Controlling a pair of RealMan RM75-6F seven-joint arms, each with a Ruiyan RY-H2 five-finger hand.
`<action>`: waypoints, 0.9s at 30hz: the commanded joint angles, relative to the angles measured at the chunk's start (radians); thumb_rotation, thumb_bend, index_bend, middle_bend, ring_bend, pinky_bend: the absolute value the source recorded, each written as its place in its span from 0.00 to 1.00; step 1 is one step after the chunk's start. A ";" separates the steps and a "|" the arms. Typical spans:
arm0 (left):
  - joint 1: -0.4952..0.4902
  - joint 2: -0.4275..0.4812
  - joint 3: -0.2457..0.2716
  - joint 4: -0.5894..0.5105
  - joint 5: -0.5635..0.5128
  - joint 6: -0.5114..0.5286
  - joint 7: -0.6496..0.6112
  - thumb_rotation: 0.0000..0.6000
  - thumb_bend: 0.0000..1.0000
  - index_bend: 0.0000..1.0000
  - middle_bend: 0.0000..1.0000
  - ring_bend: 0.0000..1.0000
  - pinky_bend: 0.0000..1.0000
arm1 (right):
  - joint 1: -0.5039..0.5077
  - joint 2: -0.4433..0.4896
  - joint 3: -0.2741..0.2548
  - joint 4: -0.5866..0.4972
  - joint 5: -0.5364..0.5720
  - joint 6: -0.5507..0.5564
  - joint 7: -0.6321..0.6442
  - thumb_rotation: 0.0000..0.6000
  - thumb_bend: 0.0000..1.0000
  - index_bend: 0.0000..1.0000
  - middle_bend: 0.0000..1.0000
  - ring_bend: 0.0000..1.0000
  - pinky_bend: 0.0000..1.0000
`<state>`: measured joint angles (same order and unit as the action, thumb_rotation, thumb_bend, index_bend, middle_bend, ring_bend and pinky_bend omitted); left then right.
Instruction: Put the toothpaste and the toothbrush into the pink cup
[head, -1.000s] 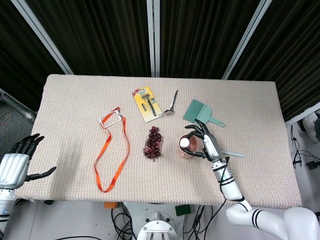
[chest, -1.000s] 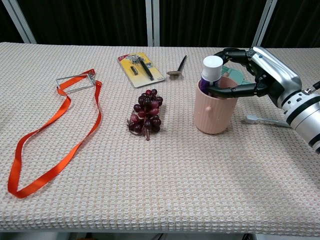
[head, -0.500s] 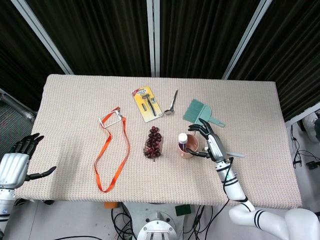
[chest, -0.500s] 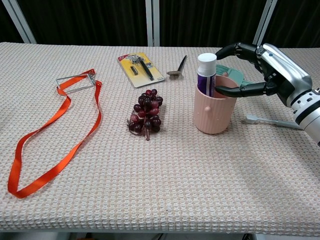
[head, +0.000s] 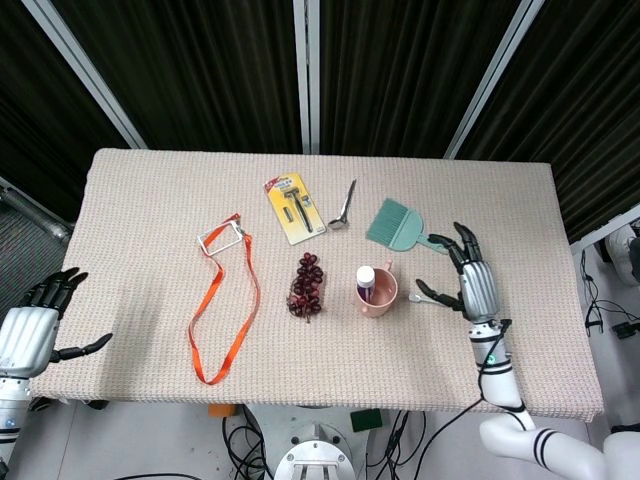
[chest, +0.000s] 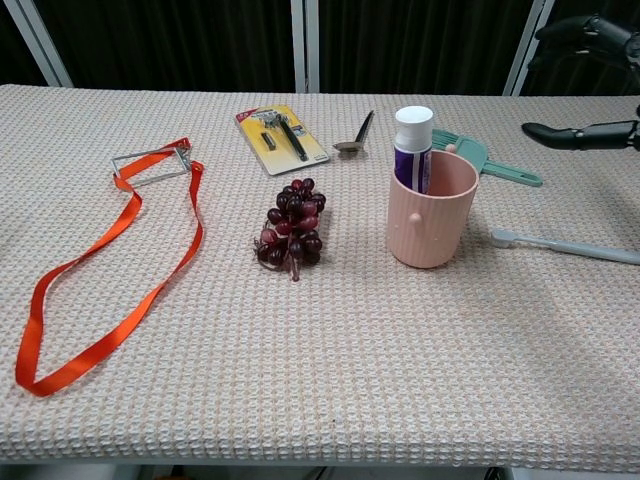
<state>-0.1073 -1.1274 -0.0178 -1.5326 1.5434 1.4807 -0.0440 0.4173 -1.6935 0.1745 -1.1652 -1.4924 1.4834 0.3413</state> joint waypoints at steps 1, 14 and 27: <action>-0.002 -0.003 0.000 0.002 0.002 0.000 -0.001 0.44 0.08 0.12 0.09 0.10 0.21 | -0.062 0.176 -0.032 -0.171 0.105 -0.109 -0.303 1.00 0.59 0.36 0.30 0.00 0.00; -0.004 0.000 0.003 -0.004 0.005 -0.005 0.006 0.44 0.08 0.12 0.09 0.10 0.21 | -0.057 0.302 -0.083 -0.354 0.321 -0.326 -0.640 1.00 0.64 0.41 0.25 0.00 0.00; -0.009 0.001 0.002 -0.003 0.001 -0.014 0.005 0.44 0.08 0.12 0.09 0.10 0.21 | -0.039 0.232 -0.074 -0.282 0.337 -0.364 -0.642 1.00 0.68 0.46 0.25 0.00 0.00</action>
<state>-0.1161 -1.1261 -0.0160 -1.5353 1.5444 1.4664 -0.0393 0.3756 -1.4576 0.0983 -1.4497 -1.1562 1.1231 -0.2989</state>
